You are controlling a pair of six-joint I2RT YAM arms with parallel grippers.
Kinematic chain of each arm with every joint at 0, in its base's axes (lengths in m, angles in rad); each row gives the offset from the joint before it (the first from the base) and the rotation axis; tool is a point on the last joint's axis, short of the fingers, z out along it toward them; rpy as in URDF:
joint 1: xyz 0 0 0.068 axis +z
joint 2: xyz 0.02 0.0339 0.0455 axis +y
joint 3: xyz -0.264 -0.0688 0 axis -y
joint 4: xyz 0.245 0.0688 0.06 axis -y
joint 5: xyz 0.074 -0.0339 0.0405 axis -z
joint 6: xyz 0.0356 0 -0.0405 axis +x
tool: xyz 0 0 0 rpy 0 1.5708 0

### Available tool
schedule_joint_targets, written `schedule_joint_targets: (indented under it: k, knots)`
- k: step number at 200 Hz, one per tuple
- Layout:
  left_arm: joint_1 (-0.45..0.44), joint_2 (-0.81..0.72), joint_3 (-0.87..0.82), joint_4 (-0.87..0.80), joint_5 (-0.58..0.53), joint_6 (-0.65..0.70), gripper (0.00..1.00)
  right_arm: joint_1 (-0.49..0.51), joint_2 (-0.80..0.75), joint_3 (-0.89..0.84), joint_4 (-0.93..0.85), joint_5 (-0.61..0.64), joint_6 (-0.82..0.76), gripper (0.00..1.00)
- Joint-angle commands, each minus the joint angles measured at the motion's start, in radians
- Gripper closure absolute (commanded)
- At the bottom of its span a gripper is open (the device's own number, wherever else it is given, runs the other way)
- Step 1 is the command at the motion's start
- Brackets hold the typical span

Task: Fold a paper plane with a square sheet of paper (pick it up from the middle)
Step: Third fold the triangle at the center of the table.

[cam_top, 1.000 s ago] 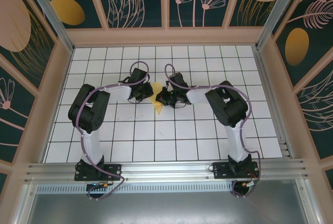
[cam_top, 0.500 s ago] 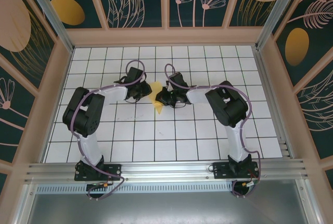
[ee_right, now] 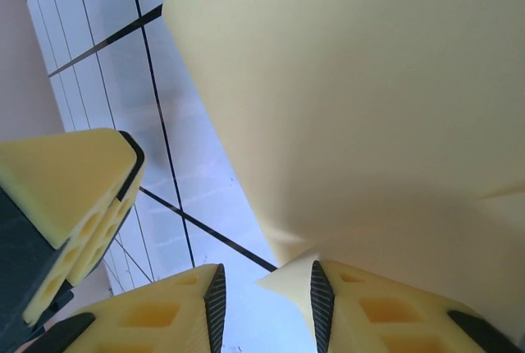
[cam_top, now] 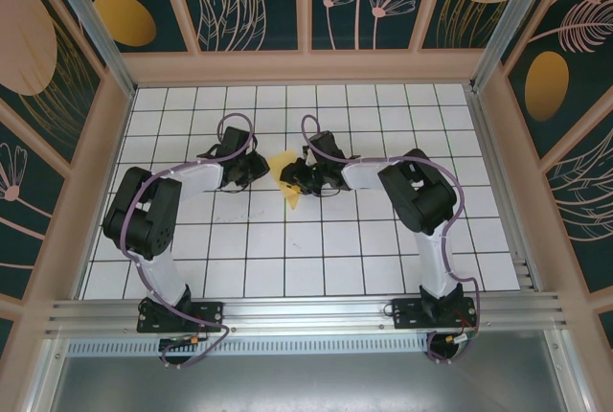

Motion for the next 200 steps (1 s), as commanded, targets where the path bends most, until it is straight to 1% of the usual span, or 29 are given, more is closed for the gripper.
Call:
schedule_joint_targets:
  k: [1, 46, 66, 89, 110, 165, 200]
  knots:
    - [0.007, -0.035, -0.015, 0.044, 0.042, -0.018, 0.79, 0.003, 0.019, -0.006, -0.060, 0.053, -0.014, 0.67]
    - [0.007, -0.048, -0.066, 0.091, 0.112, -0.025, 0.84, 0.002, 0.013, -0.016, -0.055, 0.056, -0.009, 0.80]
    - [0.007, -0.051, -0.080, 0.112, 0.144, -0.021, 0.85, 0.002, 0.014, -0.018, -0.055, 0.057, -0.007, 0.86]
    - [0.003, -0.052, -0.092, 0.127, 0.180, -0.014, 0.86, 0.002, 0.016, -0.018, -0.057, 0.056, -0.009, 0.94]
    - [-0.004, -0.051, -0.097, 0.148, 0.210, -0.013, 0.87, 0.002, 0.022, -0.015, -0.057, 0.047, -0.011, 0.99]
    - [-0.050, -0.003, -0.071, 0.173, 0.252, -0.014, 0.95, 0.003, 0.029, -0.009, -0.063, 0.040, -0.015, 1.00]
    - [-0.061, 0.025, -0.054, 0.138, 0.209, -0.013, 0.99, 0.003, 0.030, -0.008, -0.068, 0.042, -0.015, 1.00]
